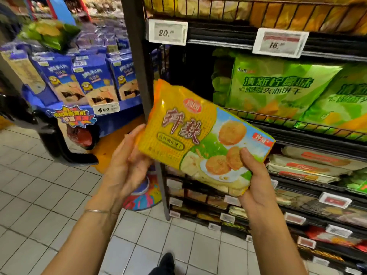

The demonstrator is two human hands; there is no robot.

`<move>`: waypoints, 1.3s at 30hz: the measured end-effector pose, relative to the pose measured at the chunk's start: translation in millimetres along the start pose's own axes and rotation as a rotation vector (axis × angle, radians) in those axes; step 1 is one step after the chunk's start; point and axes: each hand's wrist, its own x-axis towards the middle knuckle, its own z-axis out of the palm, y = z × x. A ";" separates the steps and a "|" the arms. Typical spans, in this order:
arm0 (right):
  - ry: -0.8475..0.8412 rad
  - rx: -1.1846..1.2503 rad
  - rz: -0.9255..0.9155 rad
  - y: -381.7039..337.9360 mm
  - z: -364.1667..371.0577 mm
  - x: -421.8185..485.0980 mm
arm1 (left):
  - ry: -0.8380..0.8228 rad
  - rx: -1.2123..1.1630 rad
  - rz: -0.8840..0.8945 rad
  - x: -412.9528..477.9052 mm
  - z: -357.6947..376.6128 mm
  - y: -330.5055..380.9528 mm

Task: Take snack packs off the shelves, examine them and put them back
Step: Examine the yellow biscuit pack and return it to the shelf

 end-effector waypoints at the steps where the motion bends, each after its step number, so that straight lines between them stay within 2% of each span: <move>1: 0.013 0.007 -0.058 -3.1 10.9 7.6 | -0.042 -0.032 -0.003 11.7 9.1 1.4; 4: 0.130 -0.071 -0.270 -14.3 38.2 27.1 | -0.120 -0.024 -0.119 46.4 35.7 -5.2; 8: 0.296 -0.214 -0.547 -23.1 57.2 46.8 | -0.197 0.170 -0.224 87.1 49.4 -8.1; 12: 0.355 -0.367 -0.751 -17.7 69.3 58.7 | -0.239 0.365 -0.242 120.8 46.1 -3.1; 15: 0.380 -0.454 -0.832 -8.3 81.6 69.7 | -0.219 0.552 -0.197 138.9 41.3 5.0; 19: 0.421 -0.531 -0.808 -2.8 97.4 92.9 | -0.082 0.786 -0.044 145.7 39.2 17.2; 22: 0.357 -0.582 -0.753 -3.4 105.1 109.2 | 0.026 1.142 0.285 138.8 36.7 25.2; 26: 0.315 -0.649 -0.704 -8.4 113.3 128.3 | -0.154 1.206 0.832 125.5 52.6 42.1; 28: 0.316 -0.693 -0.700 -12.4 113.0 134.0 | -0.239 1.279 0.982 127.8 60.6 47.6; 32: 0.268 -0.755 -0.682 -16.7 112.0 135.9 | -0.364 1.411 1.096 141.1 77.8 57.0; 34: 0.263 -0.787 -0.674 -20.6 113.2 135.4 | -0.354 1.415 1.134 146.7 82.7 55.1; 37: 0.258 -0.843 -0.642 -25.8 114.1 133.5 | -0.333 1.294 1.219 152.6 82.6 48.4; 39: 0.255 -0.876 -0.630 -28.7 114.0 132.6 | -0.323 1.331 1.219 154.8 82.3 44.5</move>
